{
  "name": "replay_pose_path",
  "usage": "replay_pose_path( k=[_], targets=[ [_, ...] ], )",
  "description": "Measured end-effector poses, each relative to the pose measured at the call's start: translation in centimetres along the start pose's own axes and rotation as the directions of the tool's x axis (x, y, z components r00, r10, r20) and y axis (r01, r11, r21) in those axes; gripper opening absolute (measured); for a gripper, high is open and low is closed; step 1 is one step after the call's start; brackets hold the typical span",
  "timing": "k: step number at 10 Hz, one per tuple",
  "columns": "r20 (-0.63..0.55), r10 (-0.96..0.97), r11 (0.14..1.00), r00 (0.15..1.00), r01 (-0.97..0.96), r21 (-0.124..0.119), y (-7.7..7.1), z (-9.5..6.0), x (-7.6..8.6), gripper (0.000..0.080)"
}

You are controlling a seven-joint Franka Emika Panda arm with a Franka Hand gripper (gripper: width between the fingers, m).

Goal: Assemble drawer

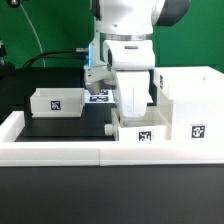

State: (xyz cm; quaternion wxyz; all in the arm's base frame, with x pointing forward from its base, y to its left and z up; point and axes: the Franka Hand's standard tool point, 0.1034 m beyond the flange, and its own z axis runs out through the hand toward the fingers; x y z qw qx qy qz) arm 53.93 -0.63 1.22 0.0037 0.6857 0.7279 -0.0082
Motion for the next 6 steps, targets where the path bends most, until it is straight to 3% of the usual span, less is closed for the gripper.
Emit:
replay_pose_path(
  k=[6],
  targets=[
    [0.001,0.063,0.998,0.998,-0.063,0.006,-0.18,0.24,0.57,0.0042]
  ],
)
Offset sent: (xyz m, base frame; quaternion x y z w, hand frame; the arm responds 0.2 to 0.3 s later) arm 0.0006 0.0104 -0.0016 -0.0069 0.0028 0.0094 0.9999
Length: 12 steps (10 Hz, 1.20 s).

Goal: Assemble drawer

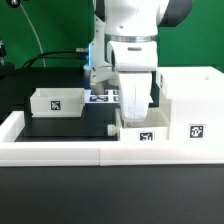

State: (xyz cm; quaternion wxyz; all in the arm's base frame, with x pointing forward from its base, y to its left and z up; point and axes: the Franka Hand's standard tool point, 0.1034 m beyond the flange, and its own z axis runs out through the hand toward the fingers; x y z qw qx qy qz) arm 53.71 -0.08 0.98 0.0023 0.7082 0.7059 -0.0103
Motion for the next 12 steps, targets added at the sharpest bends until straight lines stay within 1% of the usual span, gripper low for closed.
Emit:
replay_pose_path(
  k=[5,11,12],
  targets=[
    [-0.005,0.064,0.998,0.998,-0.064,-0.002,0.0,0.0,1.1,0.0042],
    [-0.005,0.069,0.998,0.998,-0.069,-0.002,0.0,-0.1,1.1,0.0045],
    [-0.005,0.069,0.998,0.998,-0.069,-0.006,0.1,-0.4,1.1,0.025]
  ],
)
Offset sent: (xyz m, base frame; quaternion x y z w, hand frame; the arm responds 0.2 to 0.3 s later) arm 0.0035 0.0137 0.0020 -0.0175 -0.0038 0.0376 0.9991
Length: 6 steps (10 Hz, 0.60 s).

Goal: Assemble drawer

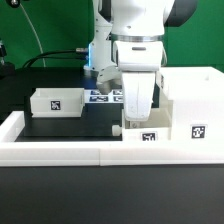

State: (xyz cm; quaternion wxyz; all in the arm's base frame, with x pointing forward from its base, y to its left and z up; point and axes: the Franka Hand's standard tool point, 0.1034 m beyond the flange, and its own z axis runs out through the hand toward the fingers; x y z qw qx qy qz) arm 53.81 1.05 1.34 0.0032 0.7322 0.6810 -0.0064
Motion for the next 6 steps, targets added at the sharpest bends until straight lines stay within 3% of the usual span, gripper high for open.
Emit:
replay_pose_path(
  k=[1,2,3,4,5,6],
  targets=[
    [0.001,0.002,1.0,1.0,-0.002,-0.002,0.1,-0.4,0.0,0.025],
    [0.001,0.005,1.0,1.0,-0.005,-0.005,0.3,-0.9,0.1,0.0434],
    [0.003,0.009,1.0,1.0,-0.009,-0.003,0.4,-1.5,0.1,0.0562],
    [0.005,0.011,1.0,1.0,-0.011,-0.006,0.5,-2.2,0.0,0.0562],
    [0.006,0.011,1.0,1.0,-0.011,-0.017,0.9,-3.1,-0.4,0.0633],
    [0.01,0.019,0.999,1.0,-0.019,-0.028,1.2,-3.8,-1.3,0.0645]
  ],
)
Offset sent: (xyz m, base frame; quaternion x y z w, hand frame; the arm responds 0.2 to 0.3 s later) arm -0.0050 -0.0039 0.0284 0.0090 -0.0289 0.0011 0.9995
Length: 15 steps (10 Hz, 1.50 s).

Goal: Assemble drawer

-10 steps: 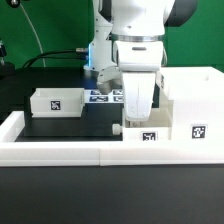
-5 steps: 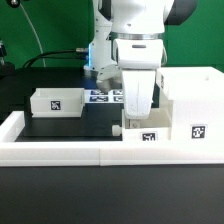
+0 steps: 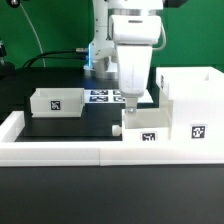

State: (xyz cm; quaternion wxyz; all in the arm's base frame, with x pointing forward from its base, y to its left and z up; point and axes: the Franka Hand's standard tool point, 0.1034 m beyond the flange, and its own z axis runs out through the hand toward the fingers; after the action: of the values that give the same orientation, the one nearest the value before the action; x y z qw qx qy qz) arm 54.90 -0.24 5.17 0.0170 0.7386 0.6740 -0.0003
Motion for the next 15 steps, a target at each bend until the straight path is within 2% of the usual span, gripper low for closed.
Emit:
replay_pose_path(
  k=[4,7,8,10,12,15],
  targets=[
    [0.008,-0.047,0.999,0.999,0.047,-0.011,0.4,-0.6,-6.2,0.0649],
    [-0.032,-0.08,0.997,0.996,0.08,0.02,-0.5,1.4,-8.5,0.0649],
    [-0.067,-0.09,0.995,0.994,0.092,0.026,-0.6,2.2,-8.8,0.0649],
    [-0.131,-0.098,0.994,0.987,0.104,0.038,-0.5,3.5,-8.6,0.0649],
    [-0.141,-0.07,0.996,0.988,0.078,0.052,-0.6,4.3,-6.4,0.0649],
    [-0.149,-0.003,0.998,0.989,0.014,0.068,-0.6,4.4,-3.9,0.0649]
  ],
)
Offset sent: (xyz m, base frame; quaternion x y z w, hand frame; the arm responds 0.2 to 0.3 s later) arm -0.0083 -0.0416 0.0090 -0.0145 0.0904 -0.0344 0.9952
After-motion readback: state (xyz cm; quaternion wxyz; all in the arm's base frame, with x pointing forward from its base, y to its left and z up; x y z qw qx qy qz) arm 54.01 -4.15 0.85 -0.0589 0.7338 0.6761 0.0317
